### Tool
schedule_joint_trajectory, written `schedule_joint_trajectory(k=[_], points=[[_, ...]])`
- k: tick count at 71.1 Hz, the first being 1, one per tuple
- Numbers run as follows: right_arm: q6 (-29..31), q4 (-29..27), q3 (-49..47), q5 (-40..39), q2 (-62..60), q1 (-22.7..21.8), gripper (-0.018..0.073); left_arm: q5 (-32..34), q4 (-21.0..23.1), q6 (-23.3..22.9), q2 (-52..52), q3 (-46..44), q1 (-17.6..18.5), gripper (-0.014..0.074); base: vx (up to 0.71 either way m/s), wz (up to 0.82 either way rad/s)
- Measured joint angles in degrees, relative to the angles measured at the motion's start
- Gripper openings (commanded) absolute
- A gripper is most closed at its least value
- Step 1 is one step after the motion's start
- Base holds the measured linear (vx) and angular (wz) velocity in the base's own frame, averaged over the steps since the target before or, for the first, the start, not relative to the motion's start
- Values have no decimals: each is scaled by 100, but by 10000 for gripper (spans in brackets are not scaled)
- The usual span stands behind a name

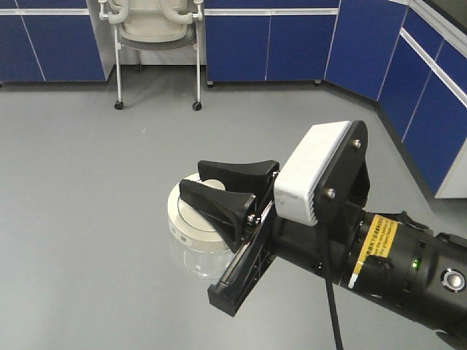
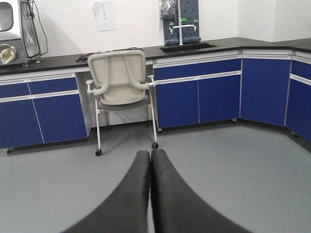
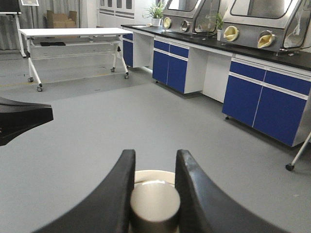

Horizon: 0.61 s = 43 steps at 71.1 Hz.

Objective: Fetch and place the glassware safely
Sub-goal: 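Keep holding the jar while driving toward the blue-cabinet bench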

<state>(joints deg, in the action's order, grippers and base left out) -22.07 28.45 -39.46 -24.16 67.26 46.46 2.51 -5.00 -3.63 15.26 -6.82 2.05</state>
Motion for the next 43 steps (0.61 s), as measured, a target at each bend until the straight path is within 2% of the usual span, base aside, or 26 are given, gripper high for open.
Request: schedule_joint_trajectory(k=[43], points=[[0,0,0,0,0,0,-3,0,0,0,0,0,0,-7,52,-4]])
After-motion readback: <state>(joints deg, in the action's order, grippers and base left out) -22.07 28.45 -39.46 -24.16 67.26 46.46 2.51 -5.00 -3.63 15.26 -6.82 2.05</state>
